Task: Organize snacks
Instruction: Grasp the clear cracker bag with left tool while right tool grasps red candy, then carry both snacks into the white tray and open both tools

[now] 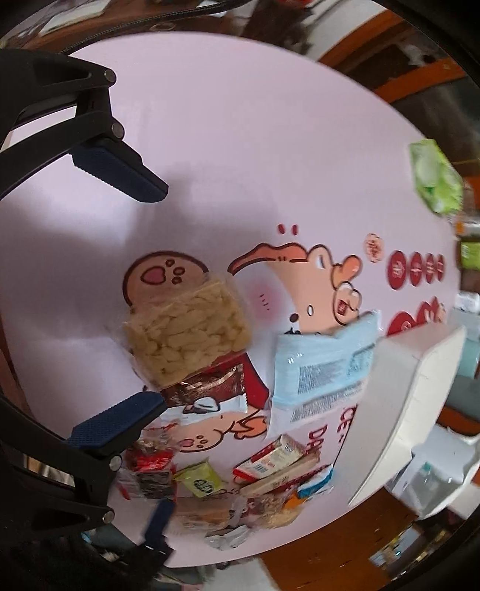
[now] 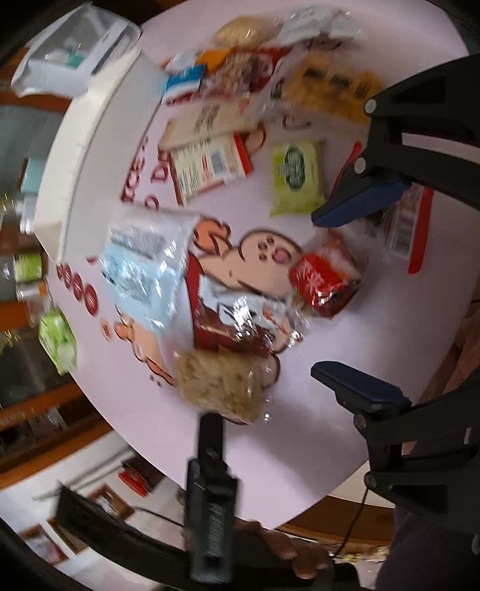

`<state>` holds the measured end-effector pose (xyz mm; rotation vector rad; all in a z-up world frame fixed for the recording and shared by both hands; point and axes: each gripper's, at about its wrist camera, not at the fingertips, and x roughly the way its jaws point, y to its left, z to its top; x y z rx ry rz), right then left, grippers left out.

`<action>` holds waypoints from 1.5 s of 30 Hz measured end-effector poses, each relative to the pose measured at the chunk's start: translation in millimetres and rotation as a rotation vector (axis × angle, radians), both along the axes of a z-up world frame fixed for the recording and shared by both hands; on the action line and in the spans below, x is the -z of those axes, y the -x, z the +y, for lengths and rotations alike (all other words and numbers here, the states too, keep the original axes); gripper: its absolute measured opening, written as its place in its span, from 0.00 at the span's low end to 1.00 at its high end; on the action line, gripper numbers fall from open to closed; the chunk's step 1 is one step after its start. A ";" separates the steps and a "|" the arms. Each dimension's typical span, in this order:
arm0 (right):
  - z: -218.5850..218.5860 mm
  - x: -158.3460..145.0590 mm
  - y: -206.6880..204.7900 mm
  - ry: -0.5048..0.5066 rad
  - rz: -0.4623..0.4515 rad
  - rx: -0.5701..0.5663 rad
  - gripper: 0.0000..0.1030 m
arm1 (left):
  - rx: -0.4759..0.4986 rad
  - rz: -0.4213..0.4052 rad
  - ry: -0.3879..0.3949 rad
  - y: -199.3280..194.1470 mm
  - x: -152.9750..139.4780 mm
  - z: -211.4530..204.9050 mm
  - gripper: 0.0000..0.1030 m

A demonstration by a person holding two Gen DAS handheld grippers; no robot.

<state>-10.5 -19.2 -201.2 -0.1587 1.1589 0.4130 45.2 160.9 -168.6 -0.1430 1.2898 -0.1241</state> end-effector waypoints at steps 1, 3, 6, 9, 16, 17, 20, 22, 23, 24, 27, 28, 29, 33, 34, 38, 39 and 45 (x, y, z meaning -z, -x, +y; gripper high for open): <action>2.3 4.1 -1.1 0.003 0.003 -0.010 0.73 | -0.015 0.014 0.013 -4.3 4.7 -1.4 0.99; 5.7 13.1 -4.9 0.032 0.009 -0.016 0.71 | -0.036 0.035 0.032 -13.8 12.0 -4.9 0.99; 6.5 23.6 -10.7 0.062 0.026 -0.018 0.59 | -0.055 0.046 0.016 -25.3 18.1 -12.1 0.99; 6.0 29.5 -13.2 0.077 0.020 -0.024 0.59 | -0.075 0.064 -0.003 -35.5 23.3 -19.5 0.99; 5.9 30.0 -10.0 0.086 0.008 -0.055 0.59 | -0.115 0.120 -0.066 -48.1 36.6 -30.2 0.99; 6.2 29.8 -9.7 0.088 0.006 -0.058 0.59 | -0.123 0.128 -0.082 -49.0 38.9 -30.8 0.99; 8.9 28.2 -2.8 0.107 -0.006 -0.085 0.59 | -0.136 0.155 -0.111 -50.1 46.1 -30.1 0.99; 13.2 29.9 -3.3 0.128 -0.019 -0.108 0.59 | -0.144 0.171 -0.111 -49.8 50.7 -29.1 0.99; 15.0 30.2 -2.5 0.137 -0.025 -0.118 0.59 | -0.146 0.173 -0.109 -49.6 51.9 -28.3 0.99; 17.2 31.0 -2.5 0.142 -0.029 -0.124 0.59 | -0.148 0.175 -0.108 -49.6 52.4 -28.2 0.99; 21.2 32.1 -0.9 0.166 -0.036 -0.143 0.60 | -0.152 0.191 -0.083 -48.7 54.5 -26.6 0.92; 23.0 32.9 -0.3 0.177 -0.040 -0.150 0.61 | -0.151 0.197 -0.070 -47.8 56.6 -24.8 0.89; 24.5 33.4 0.0 0.186 -0.043 -0.156 0.61 | -0.150 0.214 -0.060 -46.0 59.0 -22.9 0.89; 27.0 34.9 0.4 0.208 -0.045 -0.174 0.61 | -0.137 0.234 -0.071 -39.4 65.0 -20.3 0.89; 27.4 35.6 -0.3 0.209 -0.045 -0.174 0.62 | -0.130 0.231 -0.078 -37.3 66.8 -22.2 0.89; 27.0 38.2 -0.3 0.217 -0.045 -0.171 0.62 | -0.126 0.254 -0.088 -34.4 71.4 -31.5 0.90; 27.2 39.1 -0.4 0.221 -0.048 -0.171 0.62 | -0.117 0.245 -0.106 -33.3 72.6 -34.1 0.90; 27.7 38.8 -0.6 0.219 -0.030 -0.139 0.55 | -0.060 0.183 -0.160 -23.3 66.2 -50.8 0.58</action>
